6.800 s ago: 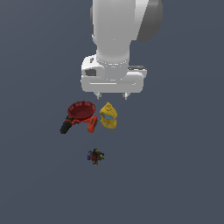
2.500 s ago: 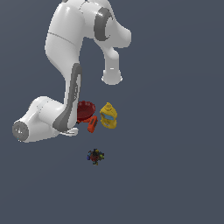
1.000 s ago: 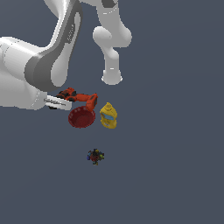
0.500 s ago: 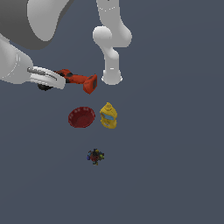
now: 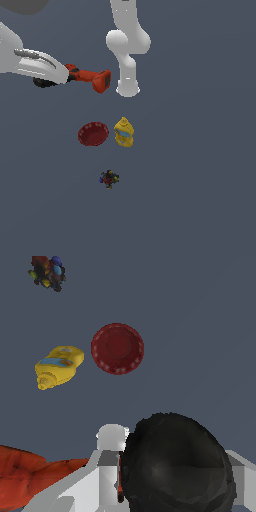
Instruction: Pick up a designated object from a clutter of objects.
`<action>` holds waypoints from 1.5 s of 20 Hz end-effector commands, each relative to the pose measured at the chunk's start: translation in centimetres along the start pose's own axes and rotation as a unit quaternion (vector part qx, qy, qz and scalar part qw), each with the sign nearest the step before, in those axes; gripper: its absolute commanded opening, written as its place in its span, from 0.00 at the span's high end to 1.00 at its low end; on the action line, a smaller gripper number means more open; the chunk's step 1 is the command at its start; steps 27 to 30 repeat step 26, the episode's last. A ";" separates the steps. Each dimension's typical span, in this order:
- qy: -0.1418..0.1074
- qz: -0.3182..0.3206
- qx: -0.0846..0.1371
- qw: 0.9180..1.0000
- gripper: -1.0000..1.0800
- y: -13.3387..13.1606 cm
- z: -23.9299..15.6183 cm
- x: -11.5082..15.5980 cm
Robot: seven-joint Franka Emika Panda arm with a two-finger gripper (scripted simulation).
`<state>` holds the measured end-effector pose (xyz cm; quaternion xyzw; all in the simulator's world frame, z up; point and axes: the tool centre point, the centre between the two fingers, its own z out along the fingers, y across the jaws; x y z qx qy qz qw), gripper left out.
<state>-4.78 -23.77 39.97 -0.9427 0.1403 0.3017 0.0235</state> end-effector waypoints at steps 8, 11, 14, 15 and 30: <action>0.000 0.000 0.000 1.000 1.00 0.0 -1.0 -0.6; 0.000 0.000 0.000 1.000 1.00 -0.1 -1.1 -0.6; 0.000 0.000 0.000 1.000 1.00 -0.1 -1.5 -0.9; 0.000 0.000 0.000 1.000 1.00 -0.1 -1.7 -1.0; 0.000 0.000 0.000 1.000 1.00 -0.3 -3.2 -1.7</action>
